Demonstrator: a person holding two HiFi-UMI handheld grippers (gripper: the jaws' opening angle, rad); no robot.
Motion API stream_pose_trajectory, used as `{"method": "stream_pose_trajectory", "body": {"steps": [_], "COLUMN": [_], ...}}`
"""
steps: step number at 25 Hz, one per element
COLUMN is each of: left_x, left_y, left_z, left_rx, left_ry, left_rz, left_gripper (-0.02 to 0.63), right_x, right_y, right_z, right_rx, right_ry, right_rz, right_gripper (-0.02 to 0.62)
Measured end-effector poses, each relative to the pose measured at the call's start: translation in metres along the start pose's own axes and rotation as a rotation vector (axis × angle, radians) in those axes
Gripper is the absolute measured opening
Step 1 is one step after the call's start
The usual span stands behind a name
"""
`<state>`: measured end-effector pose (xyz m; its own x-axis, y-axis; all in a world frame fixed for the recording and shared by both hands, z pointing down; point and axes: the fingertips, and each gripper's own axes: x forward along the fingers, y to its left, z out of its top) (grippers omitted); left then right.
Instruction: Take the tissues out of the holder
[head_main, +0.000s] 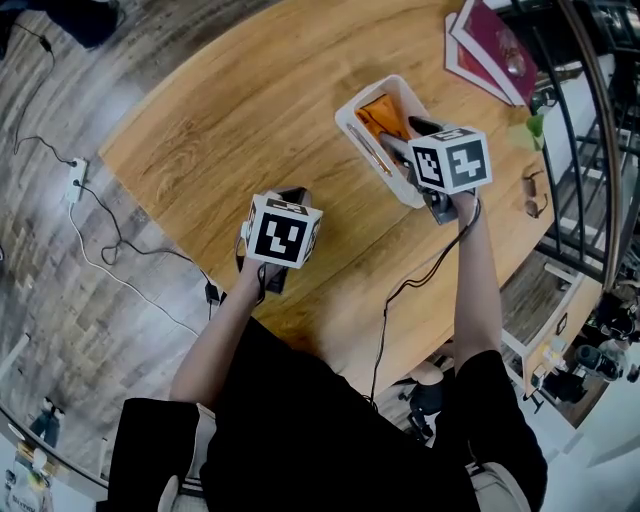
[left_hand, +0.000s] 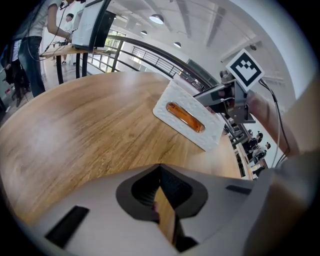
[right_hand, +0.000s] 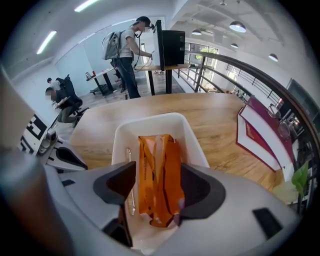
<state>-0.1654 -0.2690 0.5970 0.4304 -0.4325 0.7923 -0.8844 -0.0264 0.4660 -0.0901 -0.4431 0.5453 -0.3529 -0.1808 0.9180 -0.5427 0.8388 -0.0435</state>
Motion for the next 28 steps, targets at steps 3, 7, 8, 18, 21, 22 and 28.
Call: {"method": "stream_pose_trajectory", "body": {"steps": [3,7,8,18,21,22,28], "left_x": [0.001,0.006,0.007,0.007,0.009,0.009,0.009], "left_y": [0.001,0.003,0.003,0.001,0.000,0.001,0.003], "left_z": [-0.001,-0.004,-0.004,-0.005,-0.007,-0.008,-0.011], "left_rx": [-0.006,-0.007,-0.008,-0.014,-0.016,-0.017,-0.020], "left_ry": [0.006,0.016,0.014,0.025,0.024,0.023,0.023], "left_rz": [-0.008,-0.015,-0.016,-0.025,-0.027,-0.026,-0.021], "left_gripper": [0.011,0.011,0.011,0.011,0.011,0.011,0.011], "right_x": [0.007,0.014,0.015,0.015,0.016,0.016,0.015], "right_y": [0.000,-0.003,-0.004,-0.009,-0.009,-0.009,-0.010], "right_z": [-0.002,-0.007,-0.008,-0.011,-0.013,-0.014,-0.014], "right_rx": [-0.012,-0.028,-0.030,-0.077,-0.095,-0.100,-0.115], "right_ry": [0.041,0.083,0.091,0.135,0.148,0.152,0.156], "right_rz": [-0.001,-0.018,-0.022,-0.053,-0.056,-0.058,-0.074], "right_gripper": [0.288,0.253,0.238,0.109,0.077,0.064,0.015]}}
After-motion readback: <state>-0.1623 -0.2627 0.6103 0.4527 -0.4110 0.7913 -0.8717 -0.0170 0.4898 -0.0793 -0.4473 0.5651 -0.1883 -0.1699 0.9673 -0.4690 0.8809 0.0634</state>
